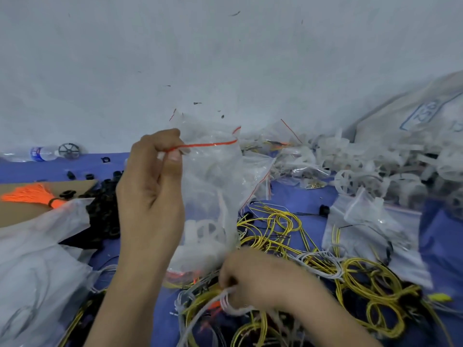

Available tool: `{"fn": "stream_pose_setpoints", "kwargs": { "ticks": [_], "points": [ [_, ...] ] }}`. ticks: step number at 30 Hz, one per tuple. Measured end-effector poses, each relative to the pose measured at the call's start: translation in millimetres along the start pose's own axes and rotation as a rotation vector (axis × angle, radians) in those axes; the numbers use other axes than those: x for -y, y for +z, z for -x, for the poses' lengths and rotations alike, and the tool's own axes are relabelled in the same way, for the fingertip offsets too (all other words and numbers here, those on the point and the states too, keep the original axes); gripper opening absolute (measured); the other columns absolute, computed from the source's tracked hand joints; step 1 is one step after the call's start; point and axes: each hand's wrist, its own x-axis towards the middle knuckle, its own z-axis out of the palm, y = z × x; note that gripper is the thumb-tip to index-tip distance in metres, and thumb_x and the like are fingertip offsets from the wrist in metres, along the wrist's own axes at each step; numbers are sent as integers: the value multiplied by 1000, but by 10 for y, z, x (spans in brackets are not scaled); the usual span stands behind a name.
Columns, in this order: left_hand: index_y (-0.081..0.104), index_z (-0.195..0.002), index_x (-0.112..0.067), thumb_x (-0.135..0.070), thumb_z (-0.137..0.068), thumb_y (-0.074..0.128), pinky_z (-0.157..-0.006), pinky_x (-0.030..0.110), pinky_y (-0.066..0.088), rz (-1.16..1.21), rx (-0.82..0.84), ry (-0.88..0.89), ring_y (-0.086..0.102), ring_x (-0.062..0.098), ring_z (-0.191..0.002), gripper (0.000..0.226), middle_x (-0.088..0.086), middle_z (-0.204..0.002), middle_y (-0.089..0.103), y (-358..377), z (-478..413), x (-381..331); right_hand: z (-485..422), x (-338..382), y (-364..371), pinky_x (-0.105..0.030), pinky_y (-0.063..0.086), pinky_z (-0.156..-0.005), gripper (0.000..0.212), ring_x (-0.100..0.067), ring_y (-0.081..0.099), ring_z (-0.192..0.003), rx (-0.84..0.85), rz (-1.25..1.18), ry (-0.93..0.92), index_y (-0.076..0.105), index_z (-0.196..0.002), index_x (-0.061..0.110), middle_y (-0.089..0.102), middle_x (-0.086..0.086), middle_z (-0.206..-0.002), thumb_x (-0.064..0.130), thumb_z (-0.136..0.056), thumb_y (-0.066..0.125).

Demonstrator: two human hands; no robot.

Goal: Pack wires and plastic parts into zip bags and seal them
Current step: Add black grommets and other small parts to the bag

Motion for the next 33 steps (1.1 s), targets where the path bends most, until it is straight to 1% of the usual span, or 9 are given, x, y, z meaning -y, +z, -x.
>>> {"fn": "stream_pose_setpoints", "kwargs": {
  "ticks": [4,8,11,14,18,21,25,27,33],
  "points": [
    [58,-103,-27,-17,-97,41,-70,15,40,-37,-8,4,52,-3,-79,21,-16,-104,63,-50,-42,50,389,-196,-465,-17,37,-55,29,-2,46,-53,-188,-201,-79,58,-61,27,53,9,-59,10,-84,62],
    [59,-101,-13,-16,-95,40,-70,7,38,-99,113,-27,50,-9,-78,20,-23,-109,62,-71,-49,120,610,-581,-588,-17,45,-56,34,-12,58,-53,-408,-415,3,52,-57,17,54,1,-57,6,-88,55],
    [56,-95,-24,-33,-89,44,-76,11,39,-113,212,-37,55,-6,-90,17,-24,-114,61,-82,-51,135,655,-870,-587,-32,55,-74,24,-17,67,-70,-523,-545,103,58,-70,6,68,-8,-75,2,-92,51],
    [52,-91,-34,-46,-85,43,-77,23,40,-100,267,-24,57,2,-97,16,-25,-115,59,-92,-55,117,692,-1009,-600,-20,52,-62,25,-8,65,-66,-598,-513,144,53,-72,6,66,-19,-79,-2,-95,46],
    [53,-92,-36,-45,-85,44,-75,17,40,-119,307,9,56,0,-98,14,-24,-115,58,-88,-55,87,756,-1076,-617,-15,42,-51,27,-1,51,-49,-610,-490,160,48,-70,3,56,-22,-66,-5,-95,41],
    [54,-93,-36,-43,-85,44,-72,9,38,-155,342,31,55,-3,-99,15,-24,-115,56,-84,-59,73,840,-1152,-610,-14,40,-51,30,-4,47,-47,-577,-463,189,50,-68,10,54,-2,-54,0,-96,45],
    [55,-90,-35,-41,-85,45,-73,10,38,-159,356,38,55,-2,-100,13,-25,-114,56,-73,-54,58,912,-1164,-588,-18,34,-55,27,-5,39,-51,-258,-226,302,65,-79,20,48,8,-54,4,-92,47],
    [55,-91,-37,-41,-85,45,-75,21,40,-125,360,22,56,1,-100,12,-25,-115,57,-67,-48,51,886,-1106,-606,-20,33,-56,27,-5,40,-54,-325,-248,284,68,-93,20,49,6,-58,3,-92,47],
    [54,-92,-36,-42,-85,45,-72,19,40,-151,378,33,56,0,-98,13,-24,-116,57,-79,-39,23,855,-1045,-643,-31,28,-57,22,-16,35,-56,-370,-116,334,52,-70,8,41,-1,-58,3,-91,46]
  ]
}}
